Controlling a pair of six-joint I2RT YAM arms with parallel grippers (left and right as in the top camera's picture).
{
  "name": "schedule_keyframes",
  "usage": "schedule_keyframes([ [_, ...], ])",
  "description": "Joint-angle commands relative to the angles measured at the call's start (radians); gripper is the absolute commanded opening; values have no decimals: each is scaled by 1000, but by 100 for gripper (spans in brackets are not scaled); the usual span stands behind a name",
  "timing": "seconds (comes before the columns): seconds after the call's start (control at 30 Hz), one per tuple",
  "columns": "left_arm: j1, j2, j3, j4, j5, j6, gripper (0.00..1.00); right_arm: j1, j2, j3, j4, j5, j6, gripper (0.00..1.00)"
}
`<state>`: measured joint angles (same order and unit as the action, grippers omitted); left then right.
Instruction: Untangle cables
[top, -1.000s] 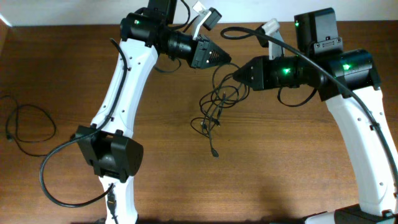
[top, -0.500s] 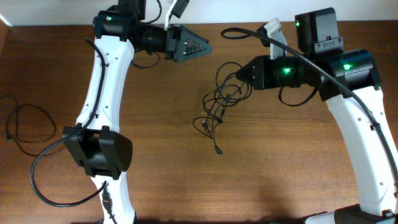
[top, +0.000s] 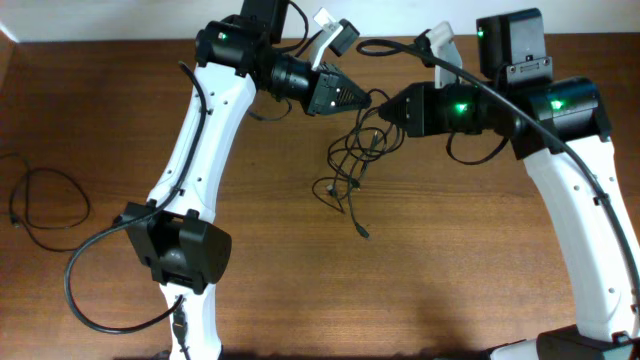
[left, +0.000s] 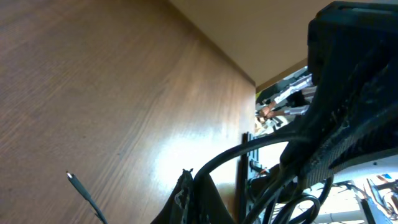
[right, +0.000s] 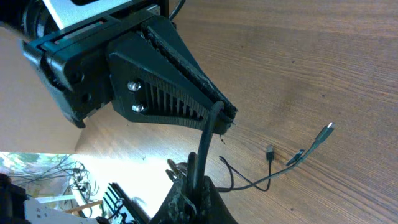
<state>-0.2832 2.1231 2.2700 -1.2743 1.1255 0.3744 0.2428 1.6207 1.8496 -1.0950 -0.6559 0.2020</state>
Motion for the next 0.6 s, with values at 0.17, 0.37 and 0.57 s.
schedule_keyframes([
  [0.17, 51, 3, 66, 133, -486, -193, 0, -3, -8, 1, -184, 377, -7, 59],
  [0.37, 43, -12, 222, 66, -495, -217, 0, -3, -5, 1, -232, 572, 66, 63],
  [0.57, 3, -12, 280, -104, -495, -334, 0, -1, -4, 1, -71, 271, -10, 66],
])
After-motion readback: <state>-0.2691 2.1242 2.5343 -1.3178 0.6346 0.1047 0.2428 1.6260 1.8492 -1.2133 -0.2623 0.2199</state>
